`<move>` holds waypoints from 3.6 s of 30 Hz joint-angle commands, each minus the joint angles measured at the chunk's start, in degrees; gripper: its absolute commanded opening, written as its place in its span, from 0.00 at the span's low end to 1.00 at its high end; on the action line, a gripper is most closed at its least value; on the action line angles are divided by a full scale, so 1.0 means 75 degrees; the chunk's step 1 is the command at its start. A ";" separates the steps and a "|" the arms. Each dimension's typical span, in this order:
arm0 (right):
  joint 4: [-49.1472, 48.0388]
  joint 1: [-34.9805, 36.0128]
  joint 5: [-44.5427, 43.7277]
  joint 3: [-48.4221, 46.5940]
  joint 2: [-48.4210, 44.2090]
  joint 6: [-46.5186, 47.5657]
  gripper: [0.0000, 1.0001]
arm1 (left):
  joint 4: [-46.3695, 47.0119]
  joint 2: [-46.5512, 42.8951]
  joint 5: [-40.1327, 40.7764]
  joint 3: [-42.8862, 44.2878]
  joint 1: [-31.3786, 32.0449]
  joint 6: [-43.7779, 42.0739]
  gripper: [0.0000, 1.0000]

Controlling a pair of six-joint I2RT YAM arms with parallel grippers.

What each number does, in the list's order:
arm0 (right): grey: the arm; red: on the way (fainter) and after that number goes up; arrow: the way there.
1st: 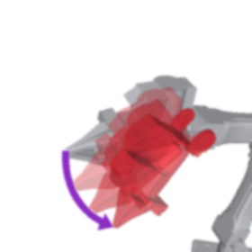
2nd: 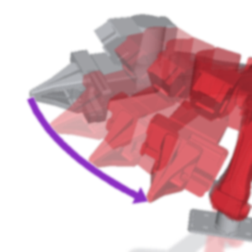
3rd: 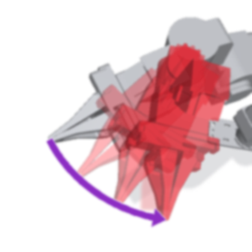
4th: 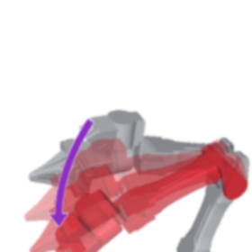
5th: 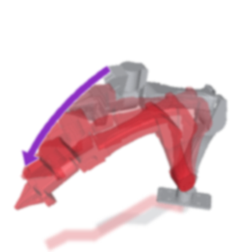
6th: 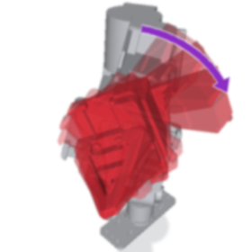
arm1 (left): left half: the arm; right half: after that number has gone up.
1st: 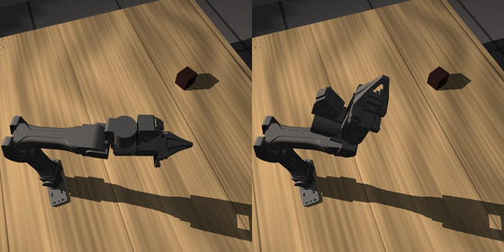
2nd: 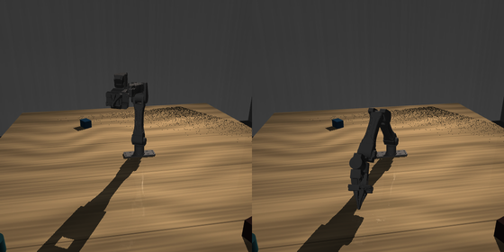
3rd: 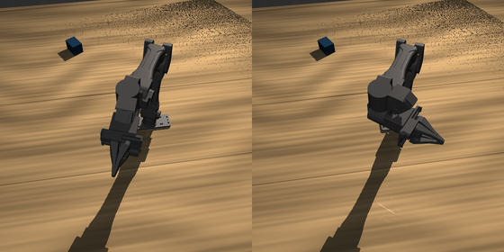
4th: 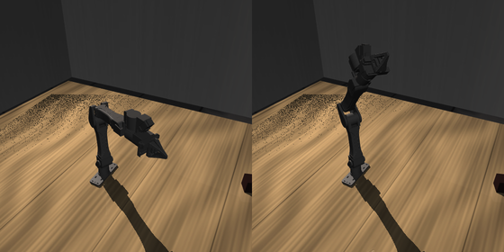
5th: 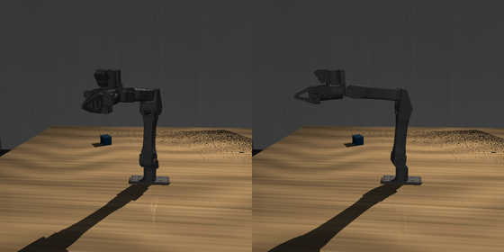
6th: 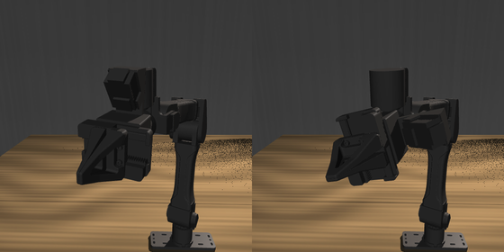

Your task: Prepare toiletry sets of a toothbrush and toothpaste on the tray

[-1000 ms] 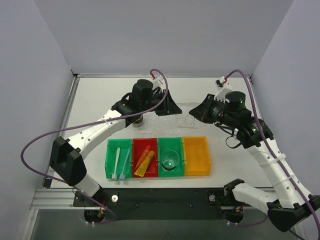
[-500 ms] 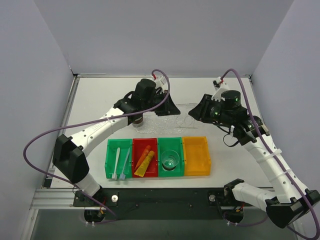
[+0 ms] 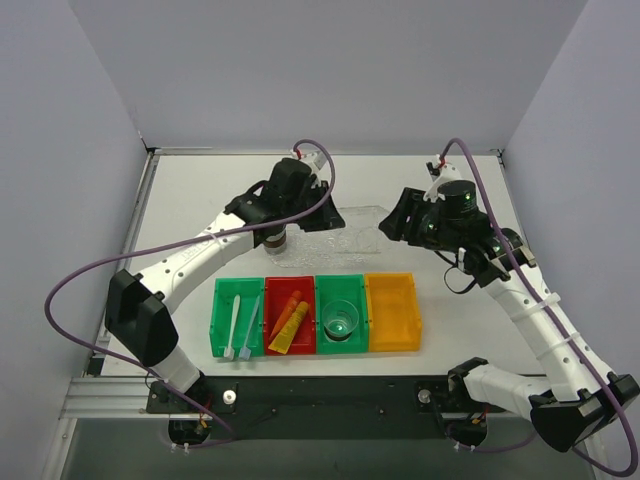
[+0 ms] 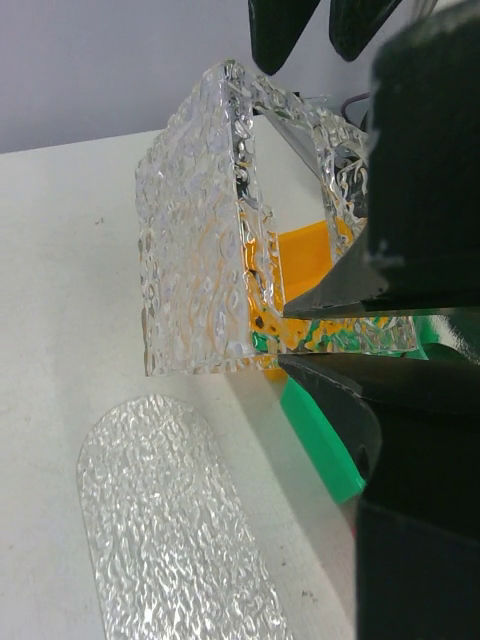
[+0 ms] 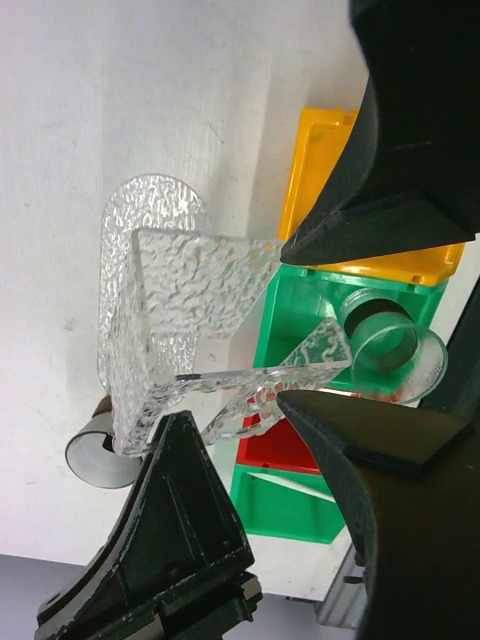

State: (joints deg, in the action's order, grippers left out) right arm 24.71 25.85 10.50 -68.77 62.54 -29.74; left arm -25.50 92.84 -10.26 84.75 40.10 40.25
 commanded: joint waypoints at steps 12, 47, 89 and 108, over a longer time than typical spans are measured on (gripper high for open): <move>0.0327 -0.0024 -0.1330 -0.0790 0.0238 0.0812 0.53 | -0.0608 0.0500 0.0595 0.0676 -0.0845 -0.0690 0.00; 0.0338 -0.0036 -0.1025 -0.1811 0.1505 0.1469 0.53 | -0.2331 0.2773 0.1696 0.2199 -0.1081 -0.1441 0.00; 0.0385 -0.0083 -0.0861 -0.1846 0.1680 0.1551 0.57 | -0.2940 0.3219 0.2669 0.2657 -0.0964 -0.1839 0.41; 0.0385 -0.0083 -0.0861 -0.1799 0.1633 0.1563 0.57 | -0.2964 0.2727 0.3442 0.3090 -0.0483 -0.2027 0.49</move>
State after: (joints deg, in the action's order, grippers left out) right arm 27.66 25.52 3.86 -80.82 74.89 -18.52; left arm -47.11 116.81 13.37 104.77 35.83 25.45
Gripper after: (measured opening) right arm 0.571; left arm 0.482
